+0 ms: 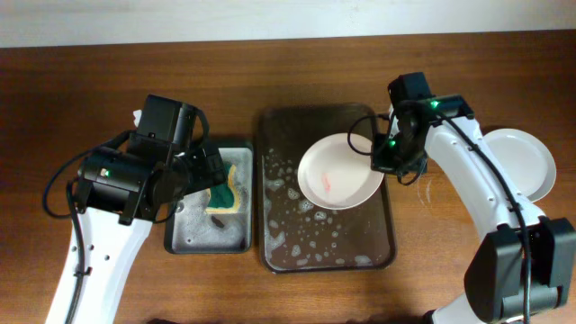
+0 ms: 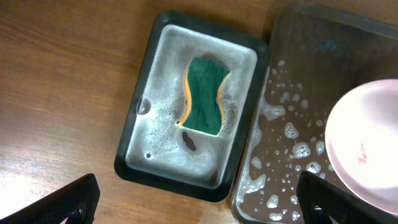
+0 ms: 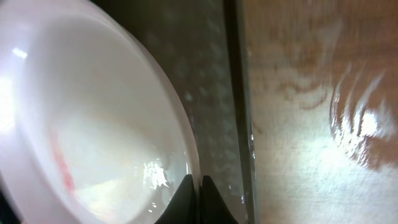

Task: Clean dirty plates on tray and stack at the side
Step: 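Drag the pink plate to the tray center with the right gripper, then grasp the sponge with the left gripper and lift it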

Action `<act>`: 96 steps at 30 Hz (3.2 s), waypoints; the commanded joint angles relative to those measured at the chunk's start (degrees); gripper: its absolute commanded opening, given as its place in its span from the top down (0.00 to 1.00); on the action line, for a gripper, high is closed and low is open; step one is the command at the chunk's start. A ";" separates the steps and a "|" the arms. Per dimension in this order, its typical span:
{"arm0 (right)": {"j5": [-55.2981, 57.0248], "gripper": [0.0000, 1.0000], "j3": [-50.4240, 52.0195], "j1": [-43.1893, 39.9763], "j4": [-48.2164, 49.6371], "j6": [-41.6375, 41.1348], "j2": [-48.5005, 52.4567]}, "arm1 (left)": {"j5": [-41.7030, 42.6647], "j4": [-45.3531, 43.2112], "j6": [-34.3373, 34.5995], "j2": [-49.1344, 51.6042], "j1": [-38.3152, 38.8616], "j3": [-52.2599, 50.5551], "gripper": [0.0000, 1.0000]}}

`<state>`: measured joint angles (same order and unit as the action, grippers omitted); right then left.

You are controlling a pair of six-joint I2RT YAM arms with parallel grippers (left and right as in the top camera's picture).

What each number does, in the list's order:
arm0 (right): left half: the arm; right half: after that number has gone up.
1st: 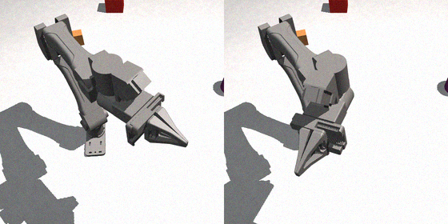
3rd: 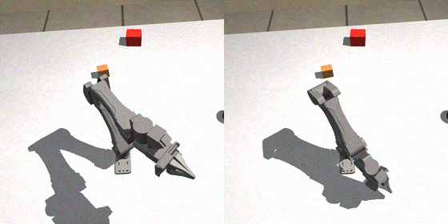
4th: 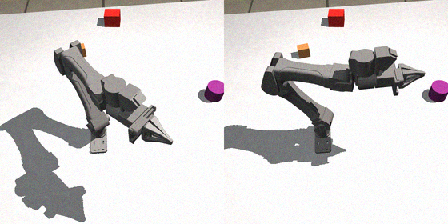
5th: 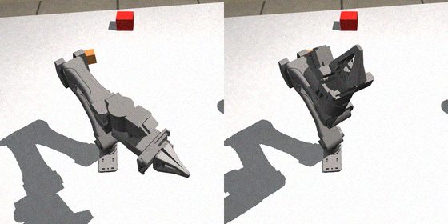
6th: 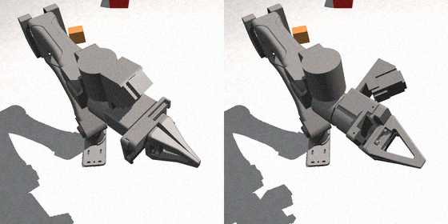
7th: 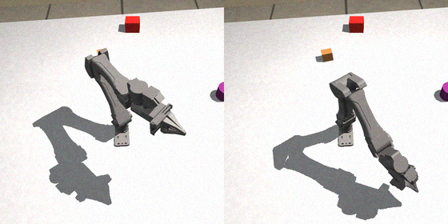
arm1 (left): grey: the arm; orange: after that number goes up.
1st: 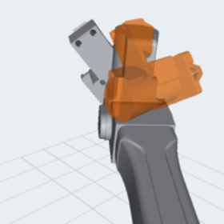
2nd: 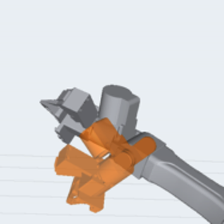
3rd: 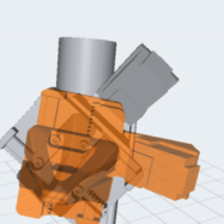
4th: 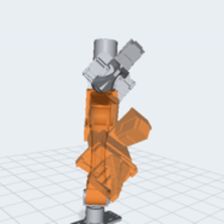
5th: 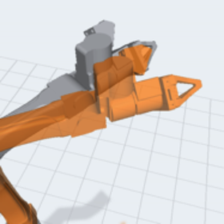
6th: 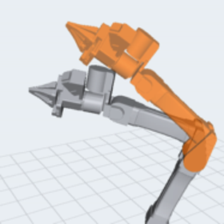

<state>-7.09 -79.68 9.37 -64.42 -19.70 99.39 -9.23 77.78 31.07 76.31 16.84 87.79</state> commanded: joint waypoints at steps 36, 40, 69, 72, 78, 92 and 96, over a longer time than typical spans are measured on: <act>-6.21 0.01 -7.13 1.14 -11.69 17.57 -8.68 | 6.05 -32.09 -9.29 18.25 -0.15 -28.37 0.39; -6.21 0.01 -7.13 1.14 -11.74 17.57 -8.68 | 4.37 -37.33 -9.29 24.57 -0.24 -28.46 0.56; -6.21 0.01 -7.13 1.14 -12.13 17.57 -8.68 | 0.04 -30.80 -10.21 33.14 -2.89 -16.09 1.00; -6.21 0.01 -7.13 1.11 -12.37 17.57 -8.68 | 0.35 -24.02 -10.23 32.52 -2.86 -10.01 0.58; -6.19 0.01 -7.13 1.14 -12.57 17.59 -8.68 | 2.62 -16.39 -10.14 32.52 -2.91 -7.93 0.40; -6.14 0.28 -7.08 1.11 -11.37 17.09 -7.67 | 4.96 -26.91 -8.76 31.93 -2.67 -19.82 1.00; -5.49 0.49 -4.66 1.07 -7.58 14.25 -5.16 | 4.98 -16.31 -10.21 30.25 -2.64 -8.35 1.00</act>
<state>-13.02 -86.56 10.02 -73.97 -3.55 92.05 -4.89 57.56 22.70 107.46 14.37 71.37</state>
